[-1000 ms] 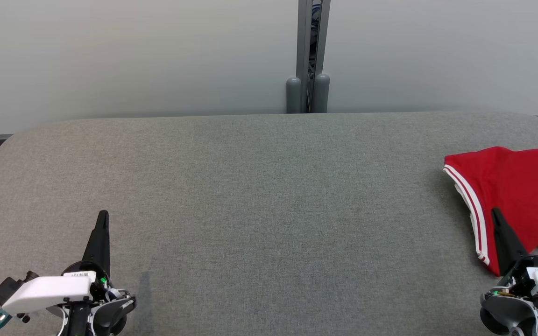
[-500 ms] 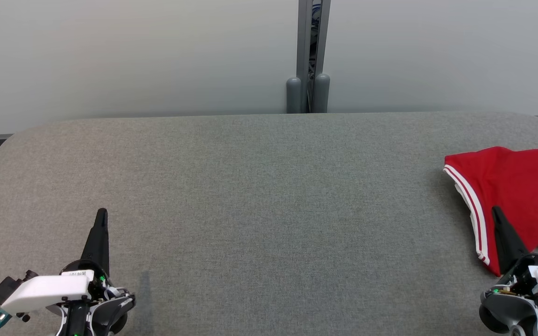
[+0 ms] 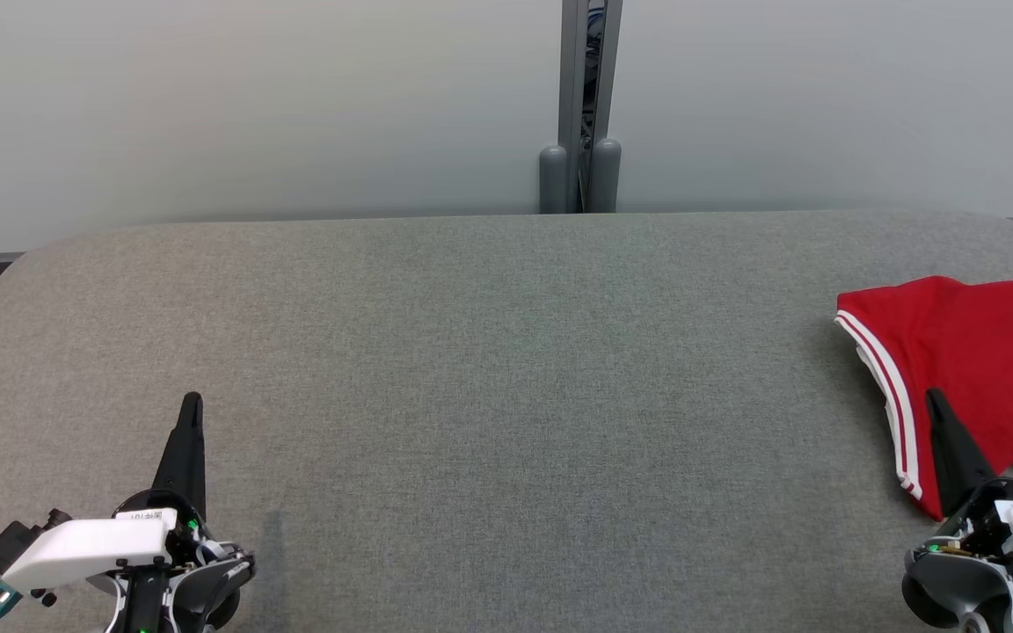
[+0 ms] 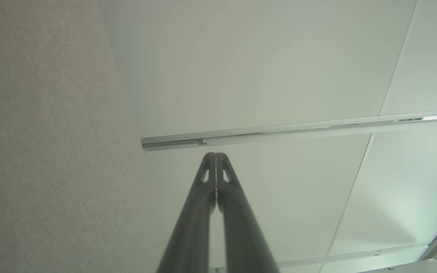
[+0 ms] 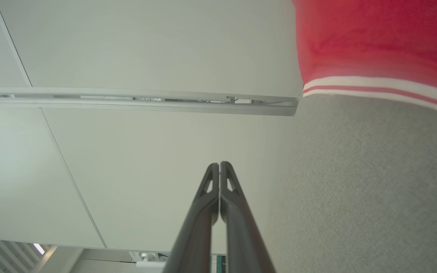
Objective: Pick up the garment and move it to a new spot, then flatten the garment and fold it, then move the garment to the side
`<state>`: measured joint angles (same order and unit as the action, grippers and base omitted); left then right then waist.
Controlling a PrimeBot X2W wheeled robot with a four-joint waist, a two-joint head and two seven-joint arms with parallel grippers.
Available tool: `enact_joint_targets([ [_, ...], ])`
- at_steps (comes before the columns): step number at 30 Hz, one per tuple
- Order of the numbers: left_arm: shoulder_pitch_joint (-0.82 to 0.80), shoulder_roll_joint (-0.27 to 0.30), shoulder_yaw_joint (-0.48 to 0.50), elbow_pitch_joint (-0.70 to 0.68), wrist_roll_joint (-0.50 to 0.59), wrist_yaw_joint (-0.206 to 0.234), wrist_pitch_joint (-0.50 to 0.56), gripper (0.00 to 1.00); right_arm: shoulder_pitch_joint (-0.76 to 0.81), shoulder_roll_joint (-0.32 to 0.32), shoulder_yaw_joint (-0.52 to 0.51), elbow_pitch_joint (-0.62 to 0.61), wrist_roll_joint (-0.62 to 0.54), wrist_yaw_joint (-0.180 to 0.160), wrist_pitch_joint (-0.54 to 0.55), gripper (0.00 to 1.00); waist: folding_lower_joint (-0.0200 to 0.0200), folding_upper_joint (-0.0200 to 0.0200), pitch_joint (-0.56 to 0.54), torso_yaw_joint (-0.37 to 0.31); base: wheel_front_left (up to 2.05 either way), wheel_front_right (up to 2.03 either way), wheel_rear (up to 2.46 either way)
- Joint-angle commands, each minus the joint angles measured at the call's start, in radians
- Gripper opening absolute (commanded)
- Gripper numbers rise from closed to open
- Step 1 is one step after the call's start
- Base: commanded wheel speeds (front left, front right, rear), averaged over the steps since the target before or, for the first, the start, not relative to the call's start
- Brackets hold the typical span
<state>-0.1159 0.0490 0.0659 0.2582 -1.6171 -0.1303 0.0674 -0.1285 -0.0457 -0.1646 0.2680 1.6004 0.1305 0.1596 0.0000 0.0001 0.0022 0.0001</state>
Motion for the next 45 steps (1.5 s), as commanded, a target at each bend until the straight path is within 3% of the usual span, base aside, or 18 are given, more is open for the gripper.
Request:
enact_joint_targets([
  [1,-0.016,0.002,0.004,0.000,-0.002,-0.005,0.004,0.00,-0.004,-0.009,-0.003,0.001,0.006,0.000,0.003,0.00,0.0000,-0.0001,0.000,0.000,0.00,0.00,0.00],
  [45,-0.016,0.002,0.005,0.000,0.000,-0.005,0.003,0.00,-0.004,-0.009,-0.003,0.001,0.006,0.000,0.003,0.00,0.0000,-0.0001,0.000,0.000,0.00,0.00,0.00],
])
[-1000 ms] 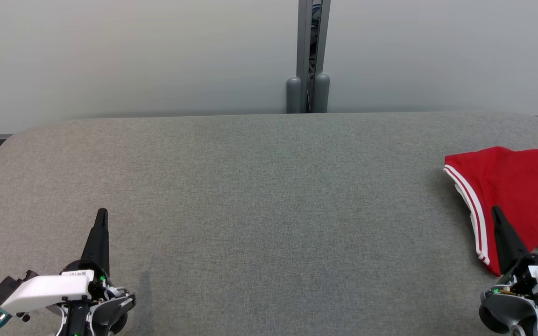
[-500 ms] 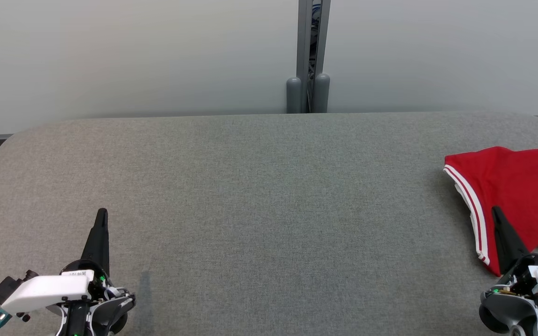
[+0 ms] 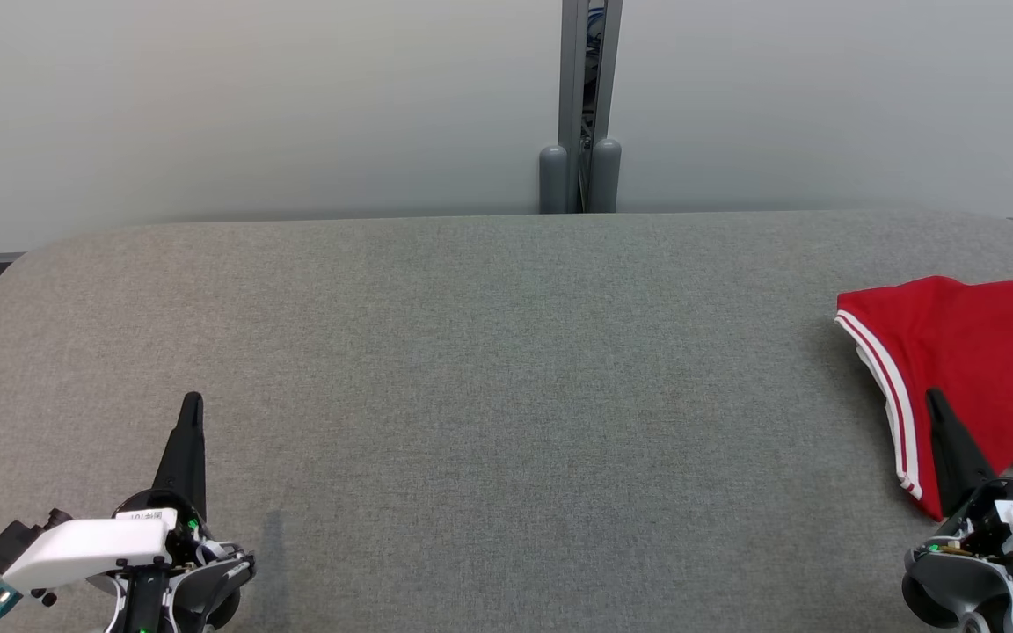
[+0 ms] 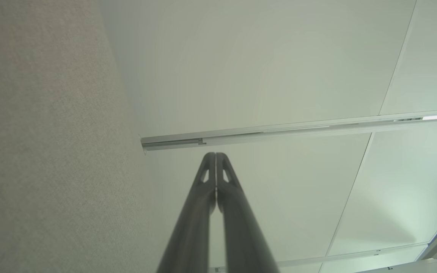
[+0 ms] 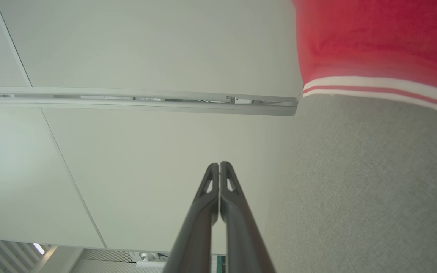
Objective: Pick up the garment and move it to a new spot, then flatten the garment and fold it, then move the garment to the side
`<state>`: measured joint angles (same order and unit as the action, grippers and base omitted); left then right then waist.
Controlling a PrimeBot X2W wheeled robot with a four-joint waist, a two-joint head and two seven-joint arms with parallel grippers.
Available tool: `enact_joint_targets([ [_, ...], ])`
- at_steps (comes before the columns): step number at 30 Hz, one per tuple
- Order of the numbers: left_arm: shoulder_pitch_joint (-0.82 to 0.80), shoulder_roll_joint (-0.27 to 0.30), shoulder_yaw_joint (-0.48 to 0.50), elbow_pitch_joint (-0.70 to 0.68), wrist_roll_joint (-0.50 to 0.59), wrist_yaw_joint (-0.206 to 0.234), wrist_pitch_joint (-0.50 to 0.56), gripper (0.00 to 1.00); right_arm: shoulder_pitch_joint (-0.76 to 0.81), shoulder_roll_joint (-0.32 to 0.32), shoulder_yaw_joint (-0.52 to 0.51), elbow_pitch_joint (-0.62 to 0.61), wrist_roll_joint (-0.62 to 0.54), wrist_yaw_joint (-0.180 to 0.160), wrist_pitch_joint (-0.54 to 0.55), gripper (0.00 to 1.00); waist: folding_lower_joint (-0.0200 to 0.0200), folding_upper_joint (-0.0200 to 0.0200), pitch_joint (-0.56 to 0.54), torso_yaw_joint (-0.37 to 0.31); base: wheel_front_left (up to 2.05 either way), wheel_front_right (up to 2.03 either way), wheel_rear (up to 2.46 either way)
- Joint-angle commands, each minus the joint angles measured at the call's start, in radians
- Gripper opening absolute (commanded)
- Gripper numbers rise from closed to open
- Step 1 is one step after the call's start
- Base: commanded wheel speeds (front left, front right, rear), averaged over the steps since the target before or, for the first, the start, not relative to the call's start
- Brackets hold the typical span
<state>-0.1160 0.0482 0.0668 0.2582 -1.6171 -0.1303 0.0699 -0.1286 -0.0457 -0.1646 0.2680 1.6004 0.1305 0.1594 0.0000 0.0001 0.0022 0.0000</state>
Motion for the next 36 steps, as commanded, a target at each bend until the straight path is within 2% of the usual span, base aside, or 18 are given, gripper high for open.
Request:
enact_joint_targets([
  [1,-0.016,0.002,0.004,0.000,0.000,-0.005,0.001,0.00,-0.004,-0.009,-0.003,0.001,0.006,0.000,0.003,0.00,0.0000,-0.0001,0.000,0.000,0.00,0.00,0.00],
  [36,-0.016,0.002,0.005,0.000,0.000,-0.005,0.001,0.00,-0.004,-0.009,-0.003,0.001,0.006,0.000,0.003,0.00,0.0000,-0.0001,0.000,0.000,0.00,0.00,0.00],
])
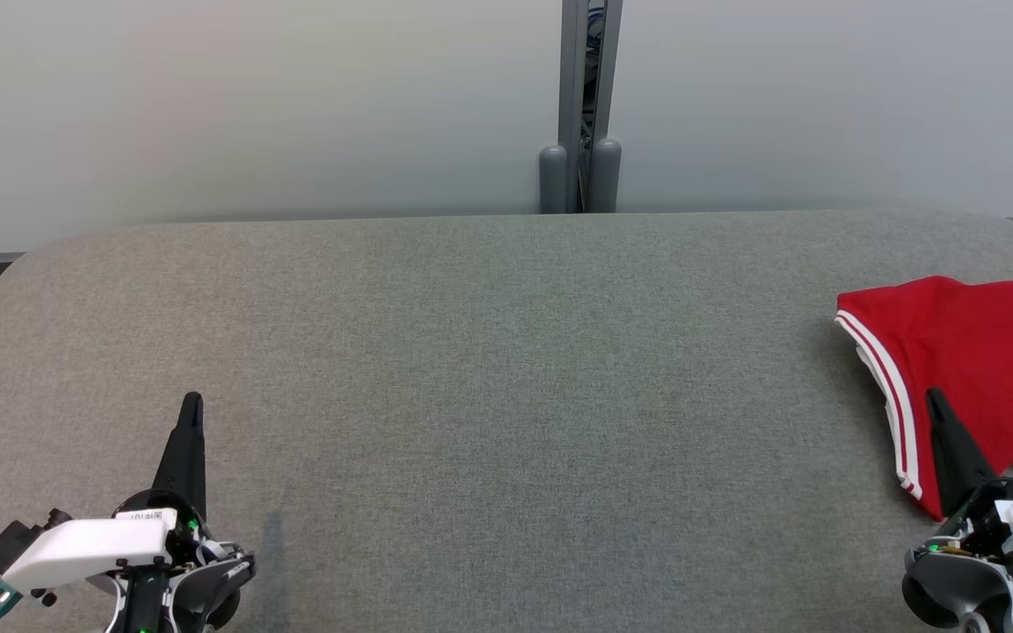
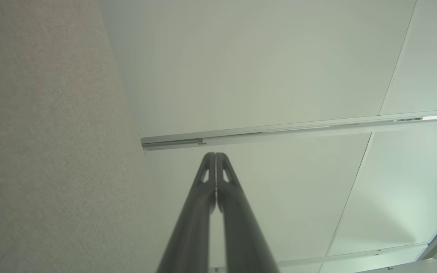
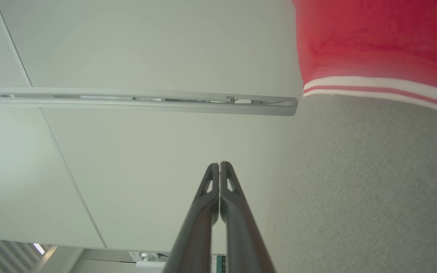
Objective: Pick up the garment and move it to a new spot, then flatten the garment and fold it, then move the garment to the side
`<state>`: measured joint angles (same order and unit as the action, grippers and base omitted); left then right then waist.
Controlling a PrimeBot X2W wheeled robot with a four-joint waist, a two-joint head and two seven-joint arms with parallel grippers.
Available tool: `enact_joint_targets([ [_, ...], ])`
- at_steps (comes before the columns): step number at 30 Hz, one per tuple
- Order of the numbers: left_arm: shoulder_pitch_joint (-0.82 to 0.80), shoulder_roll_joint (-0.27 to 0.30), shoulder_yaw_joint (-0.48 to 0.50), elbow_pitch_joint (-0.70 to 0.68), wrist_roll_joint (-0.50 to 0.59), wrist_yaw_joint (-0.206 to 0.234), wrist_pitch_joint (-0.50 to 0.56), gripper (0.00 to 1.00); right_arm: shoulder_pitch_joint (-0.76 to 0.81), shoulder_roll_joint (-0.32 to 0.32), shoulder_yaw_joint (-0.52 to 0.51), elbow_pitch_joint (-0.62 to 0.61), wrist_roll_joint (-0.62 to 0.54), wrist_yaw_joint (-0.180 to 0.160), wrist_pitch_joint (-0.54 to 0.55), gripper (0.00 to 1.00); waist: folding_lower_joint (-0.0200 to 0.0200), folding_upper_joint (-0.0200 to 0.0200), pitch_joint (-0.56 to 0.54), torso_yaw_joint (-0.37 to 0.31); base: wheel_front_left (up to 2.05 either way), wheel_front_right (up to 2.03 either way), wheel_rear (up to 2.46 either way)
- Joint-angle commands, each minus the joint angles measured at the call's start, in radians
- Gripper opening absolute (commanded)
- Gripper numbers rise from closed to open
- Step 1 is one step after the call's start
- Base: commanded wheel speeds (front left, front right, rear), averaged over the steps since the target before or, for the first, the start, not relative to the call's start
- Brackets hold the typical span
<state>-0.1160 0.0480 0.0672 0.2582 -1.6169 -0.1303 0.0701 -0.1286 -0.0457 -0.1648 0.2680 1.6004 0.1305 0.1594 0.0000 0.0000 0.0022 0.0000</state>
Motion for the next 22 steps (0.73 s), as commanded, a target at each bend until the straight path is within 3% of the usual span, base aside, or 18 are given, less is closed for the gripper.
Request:
enact_joint_targets([
  [1,-0.016,0.002,0.004,0.000,0.000,-0.005,0.001,0.00,-0.004,-0.009,-0.003,0.001,0.006,0.000,0.003,0.00,0.0000,0.0000,0.000,0.000,0.00,0.00,0.00],
  [22,-0.016,0.002,0.005,0.000,0.000,-0.005,0.002,0.00,-0.004,-0.009,-0.003,0.001,0.006,0.000,0.003,0.00,0.0000,0.0000,0.000,0.000,0.00,0.00,0.00],
])
